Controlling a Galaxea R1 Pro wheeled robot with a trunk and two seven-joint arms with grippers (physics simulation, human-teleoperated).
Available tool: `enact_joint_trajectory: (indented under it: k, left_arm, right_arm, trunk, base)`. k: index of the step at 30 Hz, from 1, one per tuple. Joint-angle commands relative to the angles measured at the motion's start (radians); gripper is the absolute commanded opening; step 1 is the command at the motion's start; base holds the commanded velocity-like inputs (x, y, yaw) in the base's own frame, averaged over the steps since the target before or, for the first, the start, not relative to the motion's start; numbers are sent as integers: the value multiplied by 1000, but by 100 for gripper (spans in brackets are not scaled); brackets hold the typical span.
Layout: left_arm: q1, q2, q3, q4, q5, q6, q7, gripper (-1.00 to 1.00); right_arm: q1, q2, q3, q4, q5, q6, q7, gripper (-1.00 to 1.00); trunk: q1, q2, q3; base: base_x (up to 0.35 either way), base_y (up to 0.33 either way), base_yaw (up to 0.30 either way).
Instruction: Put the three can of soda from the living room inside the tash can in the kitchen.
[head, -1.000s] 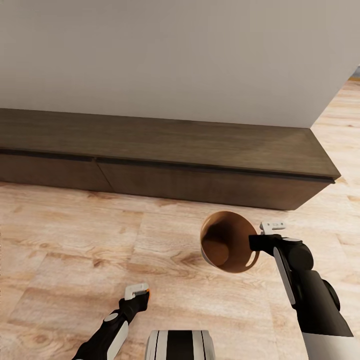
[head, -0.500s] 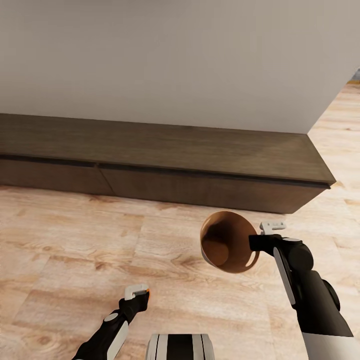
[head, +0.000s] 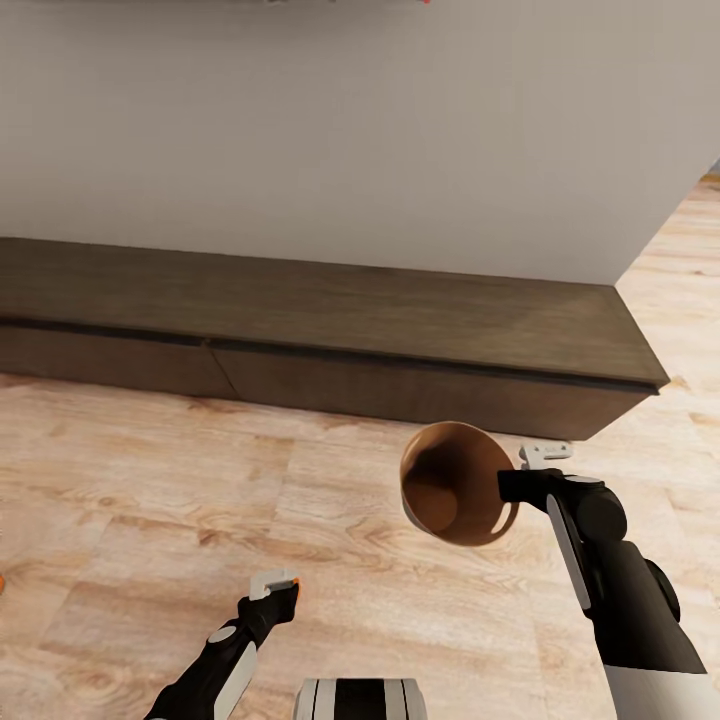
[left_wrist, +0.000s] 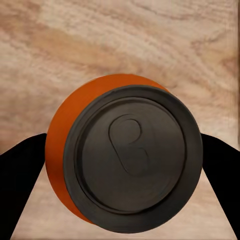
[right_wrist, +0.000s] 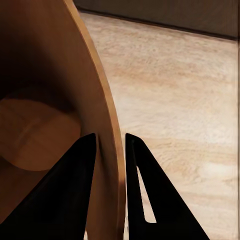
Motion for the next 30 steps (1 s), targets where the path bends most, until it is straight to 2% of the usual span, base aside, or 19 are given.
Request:
enact_joint_trajectory:
  k: [1, 11, 21, 30]
  left_arm:
    - [0, 0, 0, 0, 0, 0, 0, -100]
    - [0, 0, 0, 0, 0, 0, 0, -100]
    - [0, 0, 0, 0, 0, 0, 0, -100]
    - [0, 0, 0, 0, 0, 0, 0, -100]
  right_arm:
    - [0, 0, 0, 0, -16, 1, 0, -100]
    - [0, 0, 1, 0, -16, 1, 0, -100]
    - [0, 0, 1, 0, -16, 1, 0, -100]
    - [0, 0, 2, 0, -16, 1, 0, -100]
  trunk:
    - [-4, 7, 3]
    - [-42, 77, 35]
    - [-81, 147, 69]
    - [-115, 210, 97]
  base:
    - [0, 0, 11]
    - [0, 0, 6]
    - [0, 0, 152]
    - [0, 0, 19]
